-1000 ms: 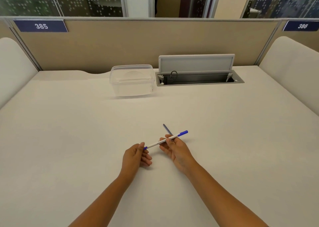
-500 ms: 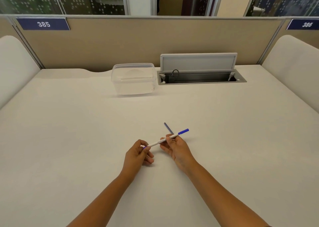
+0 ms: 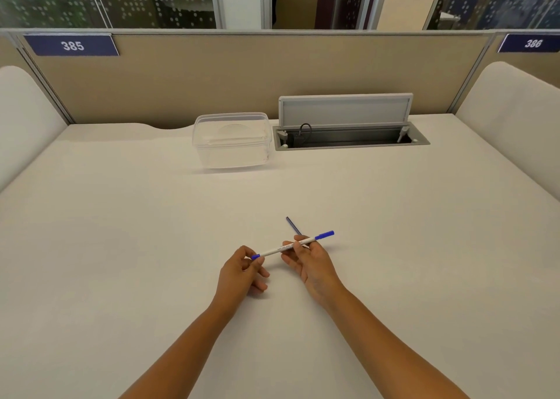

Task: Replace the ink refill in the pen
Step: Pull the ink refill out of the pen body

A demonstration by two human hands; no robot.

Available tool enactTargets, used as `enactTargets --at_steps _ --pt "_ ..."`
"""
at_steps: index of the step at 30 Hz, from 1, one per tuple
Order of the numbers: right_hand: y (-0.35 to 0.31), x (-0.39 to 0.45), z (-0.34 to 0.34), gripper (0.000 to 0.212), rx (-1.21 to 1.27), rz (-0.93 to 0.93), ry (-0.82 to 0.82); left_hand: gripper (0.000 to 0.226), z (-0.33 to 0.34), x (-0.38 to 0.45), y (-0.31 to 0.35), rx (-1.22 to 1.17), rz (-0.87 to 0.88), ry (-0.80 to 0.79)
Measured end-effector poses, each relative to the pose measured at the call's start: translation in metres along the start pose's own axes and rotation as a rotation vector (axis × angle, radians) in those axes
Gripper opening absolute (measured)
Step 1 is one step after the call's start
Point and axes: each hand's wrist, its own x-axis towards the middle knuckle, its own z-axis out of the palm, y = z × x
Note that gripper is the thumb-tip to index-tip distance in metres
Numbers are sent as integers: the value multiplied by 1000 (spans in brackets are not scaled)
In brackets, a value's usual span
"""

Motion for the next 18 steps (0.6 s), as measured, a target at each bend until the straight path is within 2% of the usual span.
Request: enactTargets --at_steps 7,12,13,18 --pt "2 2 -1 6 20 -13 -9 36 2 -4 6 23 -9 -77" --pt "2 2 -2 7 22 -17 -9 59 3 -1 9 16 -105 -123" --pt "2 2 -2 6 24 -26 -8 57 3 1 9 21 -112 -118" --pt "2 0 1 6 -3 -51 17 19 0 1 -1 -1 3 -36"
